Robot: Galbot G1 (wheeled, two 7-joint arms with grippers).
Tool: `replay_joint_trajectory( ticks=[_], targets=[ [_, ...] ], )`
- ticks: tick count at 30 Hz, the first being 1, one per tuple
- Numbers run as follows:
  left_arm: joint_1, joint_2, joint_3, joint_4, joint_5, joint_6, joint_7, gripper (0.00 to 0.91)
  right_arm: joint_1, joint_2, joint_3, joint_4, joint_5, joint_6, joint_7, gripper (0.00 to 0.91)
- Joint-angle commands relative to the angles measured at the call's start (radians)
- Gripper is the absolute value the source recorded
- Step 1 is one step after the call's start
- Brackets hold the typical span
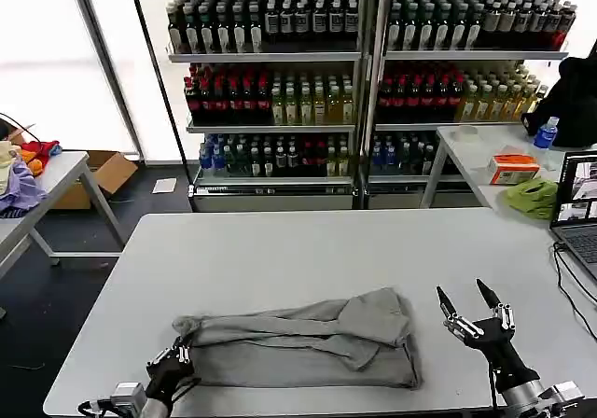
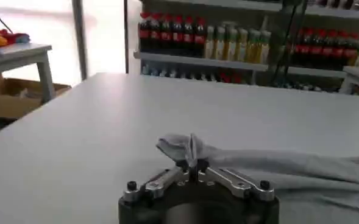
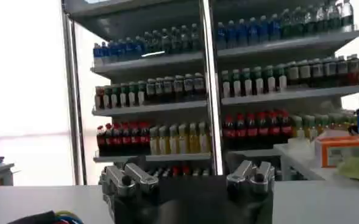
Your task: Fold and organize the clothes.
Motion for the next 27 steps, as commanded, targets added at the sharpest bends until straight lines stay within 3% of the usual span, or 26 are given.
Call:
replay_joint_trajectory(
  ticks=[1, 8, 13, 19, 27],
  targets=[
    [-0.012, 0.171, -0.310, 0.081, -0.034, 0.000, 0.111, 0.030, 0.009, -0.005, 0.000, -0.001, 0.013, 0.000, 0.001, 0.907],
    [-0.008, 0.359, -0.484, 0.225, -0.101, 0.021, 0.201, 0.030, 0.017, -0.009, -0.005, 0.001, 0.021, -0.001, 0.002, 0.907],
    [-0.062, 0.464, -0.468, 0.298, -0.107, 0.027, 0.212, 0.030, 0.020, -0.009, -0.008, 0.000, 0.025, 0.000, 0.001, 0.907],
    [-0.102, 0.436, -0.380, 0.136, -0.129, 0.082, 0.170, 0.030, 0.016, -0.003, -0.023, 0.001, 0.023, 0.003, 0.000, 0.907],
    [-0.138, 0.407, -0.214, -0.097, -0.306, 0.166, 0.072, 0.030, 0.036, 0.005, -0.067, 0.000, 0.006, 0.000, 0.006, 0.907]
  ],
)
